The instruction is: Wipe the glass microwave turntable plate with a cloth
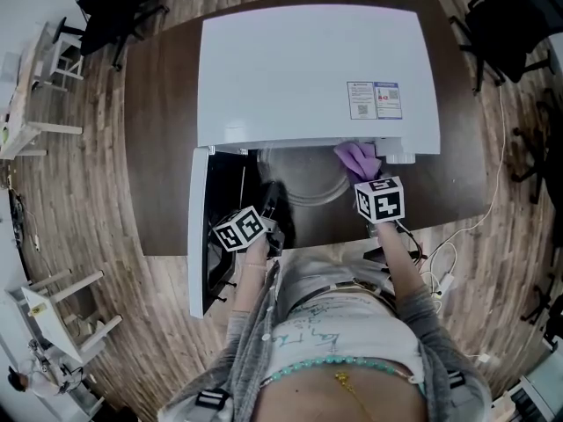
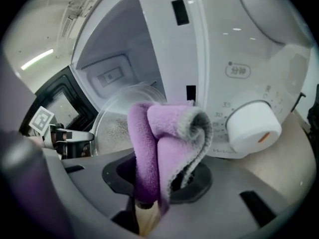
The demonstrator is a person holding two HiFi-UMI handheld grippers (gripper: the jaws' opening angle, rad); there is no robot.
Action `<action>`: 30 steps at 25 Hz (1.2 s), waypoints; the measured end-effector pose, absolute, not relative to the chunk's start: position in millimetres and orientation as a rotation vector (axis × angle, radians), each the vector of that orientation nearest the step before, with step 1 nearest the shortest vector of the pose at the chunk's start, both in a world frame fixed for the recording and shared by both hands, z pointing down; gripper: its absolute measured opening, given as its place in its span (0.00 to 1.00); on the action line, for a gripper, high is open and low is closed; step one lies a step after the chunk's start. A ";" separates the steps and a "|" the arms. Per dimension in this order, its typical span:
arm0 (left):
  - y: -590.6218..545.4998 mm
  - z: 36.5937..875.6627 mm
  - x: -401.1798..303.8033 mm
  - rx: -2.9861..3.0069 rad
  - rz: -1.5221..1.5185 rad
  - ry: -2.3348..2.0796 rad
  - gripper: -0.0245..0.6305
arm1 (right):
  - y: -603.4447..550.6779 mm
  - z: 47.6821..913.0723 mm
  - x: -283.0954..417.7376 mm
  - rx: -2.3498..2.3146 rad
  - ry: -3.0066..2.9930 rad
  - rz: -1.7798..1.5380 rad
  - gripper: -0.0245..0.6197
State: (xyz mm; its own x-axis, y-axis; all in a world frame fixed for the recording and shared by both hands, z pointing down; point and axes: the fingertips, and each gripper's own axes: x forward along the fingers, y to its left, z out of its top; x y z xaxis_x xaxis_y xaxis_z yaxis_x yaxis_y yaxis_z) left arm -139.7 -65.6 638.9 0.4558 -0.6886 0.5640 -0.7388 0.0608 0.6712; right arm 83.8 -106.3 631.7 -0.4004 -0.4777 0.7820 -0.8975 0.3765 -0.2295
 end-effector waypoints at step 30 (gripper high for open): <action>-100.4 613.5 -168.6 1.398 -0.551 -1.396 0.09 | -76.6 605.4 57.6 0.979 -2.073 0.641 0.24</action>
State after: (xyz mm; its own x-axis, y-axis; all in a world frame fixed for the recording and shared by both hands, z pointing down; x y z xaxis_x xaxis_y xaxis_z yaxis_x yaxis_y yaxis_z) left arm -168.6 -100.4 613.5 0.2170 -0.9166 0.3358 -0.4399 0.2153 0.8719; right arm 57.6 -76.6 605.4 -0.4324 -0.4315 0.7917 -0.8030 0.5837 -0.1204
